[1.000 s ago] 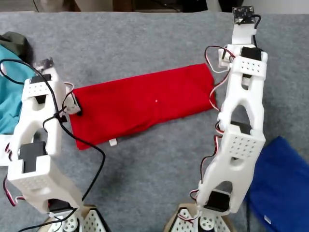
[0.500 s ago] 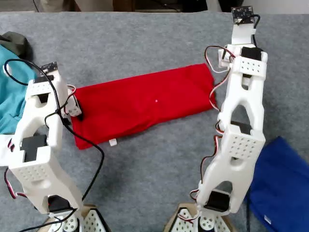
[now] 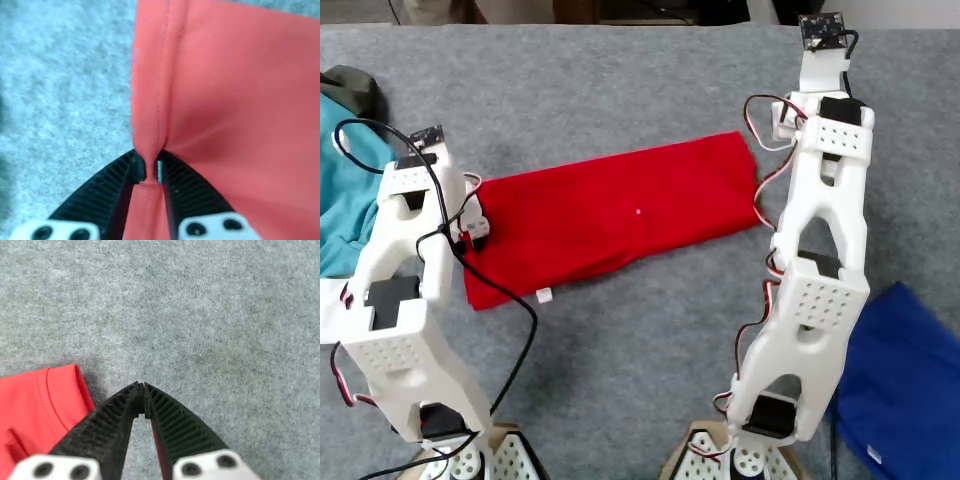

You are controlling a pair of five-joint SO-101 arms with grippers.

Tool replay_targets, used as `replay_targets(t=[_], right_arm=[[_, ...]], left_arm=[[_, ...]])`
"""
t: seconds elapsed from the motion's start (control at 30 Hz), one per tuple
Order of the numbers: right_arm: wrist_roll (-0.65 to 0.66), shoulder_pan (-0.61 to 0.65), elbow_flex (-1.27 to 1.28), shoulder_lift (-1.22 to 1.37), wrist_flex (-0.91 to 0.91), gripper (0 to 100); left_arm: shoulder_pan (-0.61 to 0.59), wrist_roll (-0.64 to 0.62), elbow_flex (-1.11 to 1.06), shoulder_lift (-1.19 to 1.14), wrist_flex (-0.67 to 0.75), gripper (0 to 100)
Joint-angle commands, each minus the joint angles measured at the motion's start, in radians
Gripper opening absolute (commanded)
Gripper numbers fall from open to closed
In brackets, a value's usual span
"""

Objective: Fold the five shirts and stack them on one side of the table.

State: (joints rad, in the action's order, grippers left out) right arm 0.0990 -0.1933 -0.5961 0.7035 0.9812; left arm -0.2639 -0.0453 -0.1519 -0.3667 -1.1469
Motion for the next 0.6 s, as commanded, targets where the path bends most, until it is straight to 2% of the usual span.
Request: replay_targets(t=[0.0,0.2,0.3,0.43,0.57], right_arm=[[0.005,-0.008,-0.002,-0.002,-0.017,0.5],[0.005,-0.010,-0.002,-0.002,-0.017,0.5],[0.005,-0.013,-0.002,-0.002,-0.017,0.5],[0.005,-0.015,-0.002,-0.002,-0.017,0.5],[0.003,-0.016,-0.002,-0.002,-0.017,0.5]], left_arm=[[-0.005,-0.012,0.008,0.002,0.015,2],[-0.017,-0.005,0.035,0.002,0.008,2],[-0.068,0.003,0.075,0.004,0.006,2],[-0.152,0.081,0.153,0.004,-0.034,2],[-0.183,0.207,0.262,0.002,-0.166,2]])
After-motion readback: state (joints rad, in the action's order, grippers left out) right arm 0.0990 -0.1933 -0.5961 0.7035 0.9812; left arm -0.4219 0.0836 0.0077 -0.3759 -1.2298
